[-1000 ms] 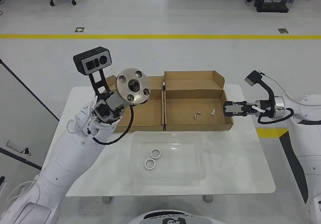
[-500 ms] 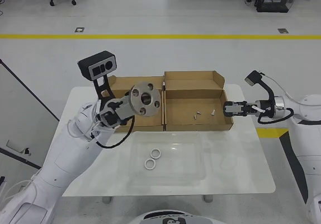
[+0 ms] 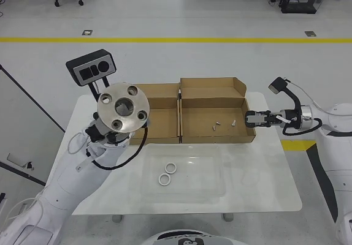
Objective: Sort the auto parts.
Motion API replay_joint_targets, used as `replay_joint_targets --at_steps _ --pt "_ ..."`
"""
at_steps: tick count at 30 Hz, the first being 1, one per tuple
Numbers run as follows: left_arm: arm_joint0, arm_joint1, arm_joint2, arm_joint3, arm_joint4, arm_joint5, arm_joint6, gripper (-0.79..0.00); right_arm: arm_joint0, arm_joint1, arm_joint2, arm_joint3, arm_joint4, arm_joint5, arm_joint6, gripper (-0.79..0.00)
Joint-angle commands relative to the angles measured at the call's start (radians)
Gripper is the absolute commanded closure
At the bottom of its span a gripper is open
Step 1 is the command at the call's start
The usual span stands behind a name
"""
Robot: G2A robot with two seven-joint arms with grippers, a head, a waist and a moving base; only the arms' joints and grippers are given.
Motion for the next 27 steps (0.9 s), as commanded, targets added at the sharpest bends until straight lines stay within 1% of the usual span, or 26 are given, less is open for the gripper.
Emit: replay_joint_targets --at_steps 1,10,13,18,23,27 --pt "0.003 -0.002 -0.004 0.014 0.008 0.0 0.0 0.0 0.0 0.0 0.0 0.0 0.0 0.0 0.0 -0.785" --pt "0.014 0.009 -0.024 0.073 0.082 0.0 0.0 0.0 0.0 0.0 0.0 0.0 0.0 0.0 0.0 -0.785" --pt "0.017 0.014 -0.033 0.104 0.143 0.0 0.0 0.0 0.0 0.0 0.0 0.0 0.0 0.0 0.0 -0.785" --pt "0.013 0.022 -0.027 0.128 0.216 0.0 0.0 0.0 0.0 0.0 0.0 0.0 0.0 0.0 0.0 -0.785" --pt "0.011 0.024 -0.011 0.106 0.184 0.0 0.0 0.0 0.0 0.0 0.0 0.0 0.0 0.0 0.0 -0.785" --pt "0.015 0.015 -0.014 0.059 0.071 0.0 0.0 0.0 0.0 0.0 0.0 0.0 0.0 0.0 0.0 -0.785"
